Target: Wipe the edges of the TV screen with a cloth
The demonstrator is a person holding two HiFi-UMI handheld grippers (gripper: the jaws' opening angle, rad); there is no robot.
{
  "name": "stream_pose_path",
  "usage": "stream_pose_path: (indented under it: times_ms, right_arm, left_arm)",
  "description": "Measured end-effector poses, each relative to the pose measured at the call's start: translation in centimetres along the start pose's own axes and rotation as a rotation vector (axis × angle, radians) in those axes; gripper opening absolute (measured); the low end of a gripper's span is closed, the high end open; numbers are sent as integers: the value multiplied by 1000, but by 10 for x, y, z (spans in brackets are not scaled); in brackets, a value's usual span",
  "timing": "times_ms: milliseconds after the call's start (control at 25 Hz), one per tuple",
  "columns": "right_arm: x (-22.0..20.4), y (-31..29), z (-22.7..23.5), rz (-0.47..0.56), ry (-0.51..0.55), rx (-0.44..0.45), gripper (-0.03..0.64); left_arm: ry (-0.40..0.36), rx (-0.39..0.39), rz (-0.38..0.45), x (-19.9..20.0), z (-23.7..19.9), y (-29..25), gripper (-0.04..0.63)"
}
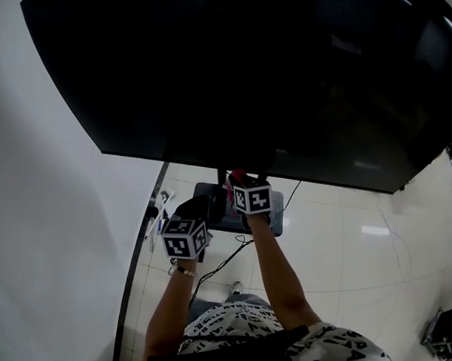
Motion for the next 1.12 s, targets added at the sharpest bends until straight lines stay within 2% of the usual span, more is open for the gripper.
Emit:
stream_pose_path:
  times_ms: [240, 600, 1000, 1120]
  right_arm:
    - [8, -35, -43, 6, 11, 10, 69]
    - [12, -95, -118, 12, 6, -37, 69]
    - [21, -170, -214, 23, 11, -43, 69]
    - [25, -193, -243, 27, 14, -22, 69]
  left_arm:
    - [16, 10, -2, 6, -56, 7, -12]
    - [52, -36, -30, 12, -156, 34, -12]
    - [69, -27, -22, 34, -265, 86, -14]
    - [103, -2, 1, 42, -291, 107, -14]
Point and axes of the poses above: the fingertips, and each gripper's own axes: y backward along the fingers, z to its right, x out of its top, the point moved 6 cm from there along y, backward along the fingers, and after that the axes turned 10 degrees about z, right-handed, at the moved point
